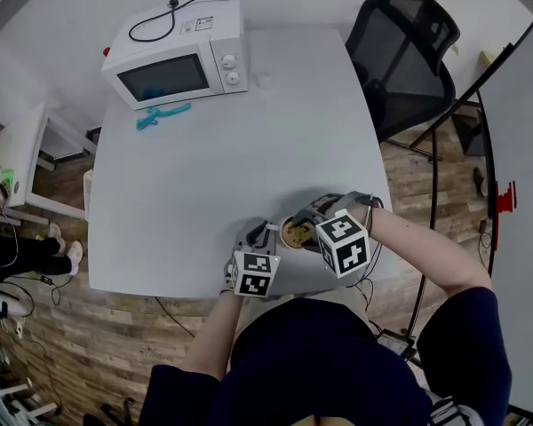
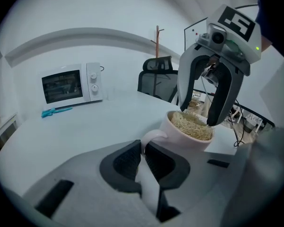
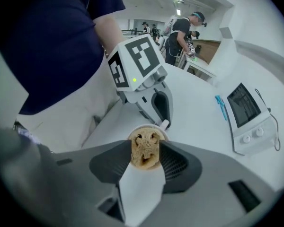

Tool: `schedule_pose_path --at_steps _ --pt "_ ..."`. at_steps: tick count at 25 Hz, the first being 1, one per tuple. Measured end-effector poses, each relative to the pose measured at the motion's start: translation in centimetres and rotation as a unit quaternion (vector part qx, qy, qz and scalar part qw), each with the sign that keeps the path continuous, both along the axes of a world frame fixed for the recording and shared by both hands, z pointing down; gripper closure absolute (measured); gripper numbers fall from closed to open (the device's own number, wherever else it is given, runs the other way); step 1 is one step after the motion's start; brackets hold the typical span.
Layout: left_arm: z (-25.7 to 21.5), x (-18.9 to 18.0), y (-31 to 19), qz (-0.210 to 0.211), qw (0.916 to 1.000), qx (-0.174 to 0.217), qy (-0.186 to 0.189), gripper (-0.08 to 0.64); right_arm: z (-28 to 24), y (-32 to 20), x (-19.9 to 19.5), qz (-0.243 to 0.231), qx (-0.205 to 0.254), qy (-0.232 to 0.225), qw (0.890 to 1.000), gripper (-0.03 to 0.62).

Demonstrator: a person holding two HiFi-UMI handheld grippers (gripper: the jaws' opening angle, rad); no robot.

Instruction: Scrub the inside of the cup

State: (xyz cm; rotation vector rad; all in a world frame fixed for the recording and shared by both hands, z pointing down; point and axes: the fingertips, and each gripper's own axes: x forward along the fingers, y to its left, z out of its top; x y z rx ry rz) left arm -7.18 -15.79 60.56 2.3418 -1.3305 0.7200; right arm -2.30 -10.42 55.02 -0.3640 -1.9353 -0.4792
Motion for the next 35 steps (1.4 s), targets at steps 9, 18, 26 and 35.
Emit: schedule_pose_path --at_steps 9,18,26,35 --pt "-0.1 0.1 0.1 0.007 0.9999 0.003 -0.008 0.519 2.0 0.1 -0.1 -0.040 0.065 0.011 0.997 0.442" --pt "0.0 -0.1 0.2 -0.001 1.0000 -0.001 -0.006 0.518 2.3 0.0 -0.3 -0.006 0.045 0.013 0.999 0.483" --pt "0.2 -0.4 0.4 -0.013 0.9999 -0.005 -0.002 0.518 2.1 -0.2 -0.6 0.103 -0.020 0.006 0.994 0.529" --pt "0.3 -0.4 0.5 -0.015 0.9999 0.001 -0.007 0.520 2.2 -0.4 -0.5 0.254 -0.126 -0.005 0.959 0.549"
